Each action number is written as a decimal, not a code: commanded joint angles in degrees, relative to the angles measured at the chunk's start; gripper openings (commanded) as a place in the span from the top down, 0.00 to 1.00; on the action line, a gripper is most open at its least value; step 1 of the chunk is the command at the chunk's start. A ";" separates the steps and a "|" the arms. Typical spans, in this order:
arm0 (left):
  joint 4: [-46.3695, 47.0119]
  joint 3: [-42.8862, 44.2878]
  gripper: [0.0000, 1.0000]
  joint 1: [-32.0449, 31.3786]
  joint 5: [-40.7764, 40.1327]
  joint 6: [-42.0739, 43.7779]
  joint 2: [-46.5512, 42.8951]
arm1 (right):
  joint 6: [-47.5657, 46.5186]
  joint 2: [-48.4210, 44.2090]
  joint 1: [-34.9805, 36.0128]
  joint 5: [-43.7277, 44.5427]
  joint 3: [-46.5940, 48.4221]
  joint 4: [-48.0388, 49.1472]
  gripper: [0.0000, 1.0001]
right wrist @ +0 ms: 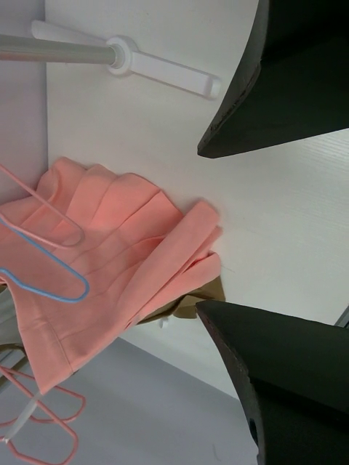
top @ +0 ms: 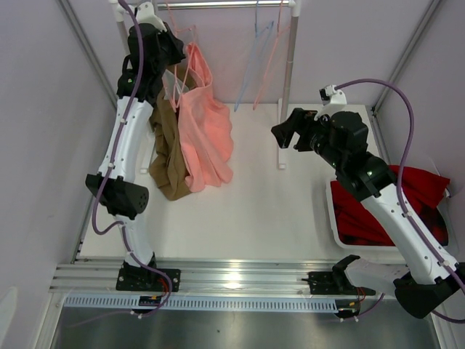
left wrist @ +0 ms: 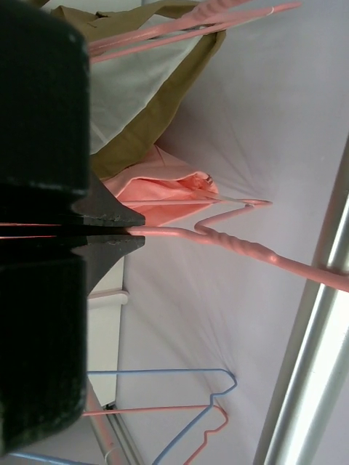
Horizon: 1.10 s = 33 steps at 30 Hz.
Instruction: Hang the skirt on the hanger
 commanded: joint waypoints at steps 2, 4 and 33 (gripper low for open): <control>4.03 -5.15 0.99 0.43 0.43 -2.03 -4.51 | -0.51 -0.81 -0.44 1.49 -0.71 1.29 0.15; 4.29 -7.19 0.90 0.43 0.16 -2.30 -6.87 | -0.43 -1.07 -0.44 2.28 -0.71 0.50 0.15; 4.30 -54.82 0.43 -12.82 13.79 0.69 -49.15 | 3.18 -5.11 -4.83 9.49 -6.23 -12.25 0.00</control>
